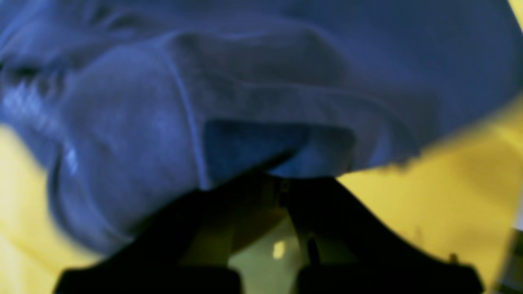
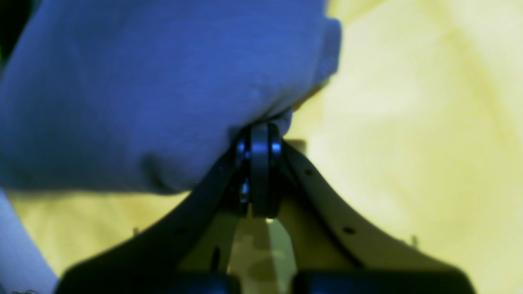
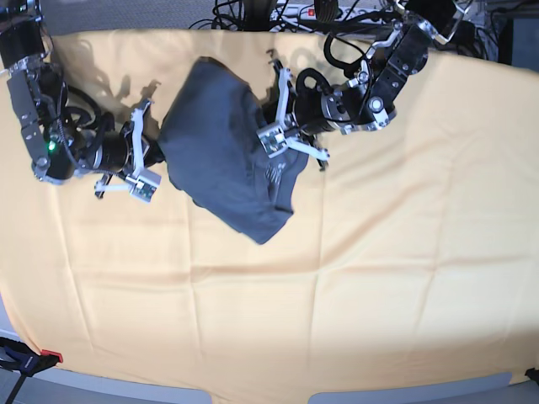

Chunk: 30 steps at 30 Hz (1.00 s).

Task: Fold the T-shirt properly
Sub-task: 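Grasp the folded shirt with both grippers and lift and shift it, then press and square the folded shirt's edges with both grippers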

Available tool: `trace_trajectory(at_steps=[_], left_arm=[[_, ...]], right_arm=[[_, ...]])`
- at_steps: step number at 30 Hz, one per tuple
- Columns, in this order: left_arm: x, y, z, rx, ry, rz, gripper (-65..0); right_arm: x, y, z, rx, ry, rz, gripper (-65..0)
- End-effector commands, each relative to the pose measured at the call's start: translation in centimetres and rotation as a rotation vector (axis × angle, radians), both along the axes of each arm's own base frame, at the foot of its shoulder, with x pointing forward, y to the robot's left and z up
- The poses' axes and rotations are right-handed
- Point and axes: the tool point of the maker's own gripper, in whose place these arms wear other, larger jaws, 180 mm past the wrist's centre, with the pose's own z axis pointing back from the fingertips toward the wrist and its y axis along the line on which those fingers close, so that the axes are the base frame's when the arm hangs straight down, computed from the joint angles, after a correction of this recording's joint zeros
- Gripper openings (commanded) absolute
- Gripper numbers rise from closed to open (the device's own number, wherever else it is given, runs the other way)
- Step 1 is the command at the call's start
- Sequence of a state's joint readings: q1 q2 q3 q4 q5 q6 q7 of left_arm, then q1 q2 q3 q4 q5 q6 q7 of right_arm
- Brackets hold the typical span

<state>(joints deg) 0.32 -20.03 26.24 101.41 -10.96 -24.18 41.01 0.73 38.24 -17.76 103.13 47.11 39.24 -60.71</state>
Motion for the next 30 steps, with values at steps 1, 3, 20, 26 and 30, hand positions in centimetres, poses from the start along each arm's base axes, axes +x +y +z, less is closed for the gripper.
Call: trace_trajectory(at_steps=[1,3,20,26,30], left_arm=[[1.8,3.2,-1.6,0.162,-0.030,0.055,-65.0],[3.5,4.3,-2.2,0.206,-0.063,0.070,-65.0],[16.6,10.8,4.5,0.474,-0.256,0.250,-65.0],[18.5,12.9,8.8,0.448,-0.340,0.452,-65.0],[15.9,8.9,8.0,0.284,-0.224,0.335,-65.0]], right_arm=[[0.2,-0.1,0.8,0.007,-0.025,-0.004,-65.0],[-0.8,-0.7,-0.1,-0.021,-0.004,-0.032,-65.0],[-2.0,-7.2,0.6,-0.021,-0.033,-0.404,-65.0],[0.7,-5.4,6.6,0.199,-0.234,-0.436,-65.0],[0.4,-2.2,8.1,0.377,-0.243,-0.371,-65.0]])
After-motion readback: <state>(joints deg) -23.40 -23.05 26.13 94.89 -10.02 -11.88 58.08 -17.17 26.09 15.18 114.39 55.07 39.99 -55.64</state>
